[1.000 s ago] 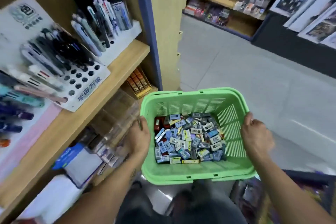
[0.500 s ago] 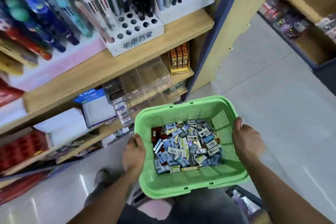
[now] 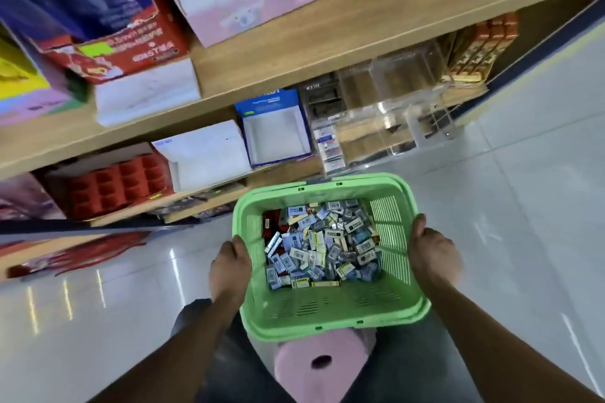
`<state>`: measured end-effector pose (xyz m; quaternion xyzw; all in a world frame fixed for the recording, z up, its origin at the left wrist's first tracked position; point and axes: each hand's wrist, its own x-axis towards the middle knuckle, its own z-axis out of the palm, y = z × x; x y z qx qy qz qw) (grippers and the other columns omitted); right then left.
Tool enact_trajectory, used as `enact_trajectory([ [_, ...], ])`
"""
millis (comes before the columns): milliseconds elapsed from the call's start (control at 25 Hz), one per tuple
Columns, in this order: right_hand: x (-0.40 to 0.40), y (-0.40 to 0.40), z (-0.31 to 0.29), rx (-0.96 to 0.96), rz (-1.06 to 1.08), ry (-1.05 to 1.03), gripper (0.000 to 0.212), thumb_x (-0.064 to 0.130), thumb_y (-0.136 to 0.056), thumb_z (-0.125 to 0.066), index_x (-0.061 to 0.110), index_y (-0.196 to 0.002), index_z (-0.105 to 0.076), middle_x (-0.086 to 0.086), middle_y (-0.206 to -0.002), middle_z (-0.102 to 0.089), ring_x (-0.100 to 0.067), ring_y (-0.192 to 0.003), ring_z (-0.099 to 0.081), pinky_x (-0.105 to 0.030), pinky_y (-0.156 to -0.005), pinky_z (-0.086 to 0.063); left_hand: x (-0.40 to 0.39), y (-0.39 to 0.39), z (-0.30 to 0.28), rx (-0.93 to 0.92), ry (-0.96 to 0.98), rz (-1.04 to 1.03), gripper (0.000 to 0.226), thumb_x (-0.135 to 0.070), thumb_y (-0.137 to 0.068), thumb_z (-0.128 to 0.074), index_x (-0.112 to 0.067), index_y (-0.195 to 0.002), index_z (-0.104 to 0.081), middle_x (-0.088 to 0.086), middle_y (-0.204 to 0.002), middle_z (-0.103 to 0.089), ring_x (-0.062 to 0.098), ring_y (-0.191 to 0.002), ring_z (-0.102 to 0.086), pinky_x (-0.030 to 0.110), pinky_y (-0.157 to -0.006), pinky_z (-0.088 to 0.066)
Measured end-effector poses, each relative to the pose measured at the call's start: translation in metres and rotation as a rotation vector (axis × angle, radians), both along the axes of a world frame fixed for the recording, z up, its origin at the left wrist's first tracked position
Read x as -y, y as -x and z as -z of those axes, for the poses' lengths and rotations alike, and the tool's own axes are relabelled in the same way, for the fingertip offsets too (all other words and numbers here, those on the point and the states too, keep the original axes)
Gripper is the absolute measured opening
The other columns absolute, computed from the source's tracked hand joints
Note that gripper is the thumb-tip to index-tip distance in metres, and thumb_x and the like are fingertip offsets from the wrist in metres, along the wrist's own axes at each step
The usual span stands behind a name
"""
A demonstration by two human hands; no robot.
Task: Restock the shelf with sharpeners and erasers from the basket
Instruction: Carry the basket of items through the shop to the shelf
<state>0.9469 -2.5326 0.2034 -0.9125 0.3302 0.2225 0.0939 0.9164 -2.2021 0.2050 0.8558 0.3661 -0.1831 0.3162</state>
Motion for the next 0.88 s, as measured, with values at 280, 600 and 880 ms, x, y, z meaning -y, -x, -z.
enact_trajectory([
  [280,-0.067,-0.032,0.083,-0.139,-0.332,-0.052,0.067,0.049,-0.104,-0.009,0.008,-0.131,-0.056,-0.021,-0.115,-0.067,-0.035,-0.098,-0.067,-0.042,-0.082,-0.053,-0.060,0.017,0.075,-0.128,-0.105,-0.163,0.054,-0.038,-0.106,-0.028,0.003,-0.112,-0.062,0.031,-0.114,-0.064,0.044,-0.101,-0.060,0.041,-0.078,-0.043],
  [600,-0.108,-0.047,0.191,-0.038,-0.237,-0.076,0.082,0.055,-0.102,-0.009,0.000,-0.108,-0.070,-0.026,-0.112,-0.068,-0.039,-0.100,-0.067,-0.044,-0.088,-0.050,-0.093,0.009,0.188,-0.188,-0.141,-0.160,0.058,-0.037,-0.107,-0.023,0.006,-0.114,-0.061,0.030,-0.116,-0.064,0.042,-0.105,-0.061,0.041,-0.083,-0.046],
  [880,-0.119,-0.052,0.278,-0.020,-0.234,-0.028,0.083,0.056,-0.101,-0.008,0.000,-0.105,-0.069,-0.024,-0.107,-0.069,-0.037,-0.094,-0.068,-0.041,-0.082,-0.050,-0.092,0.012,0.281,-0.241,-0.169,-0.144,0.053,-0.033,-0.107,-0.021,0.000,-0.122,-0.059,0.026,-0.118,-0.063,0.042,-0.107,-0.060,0.047,-0.096,-0.047],
])
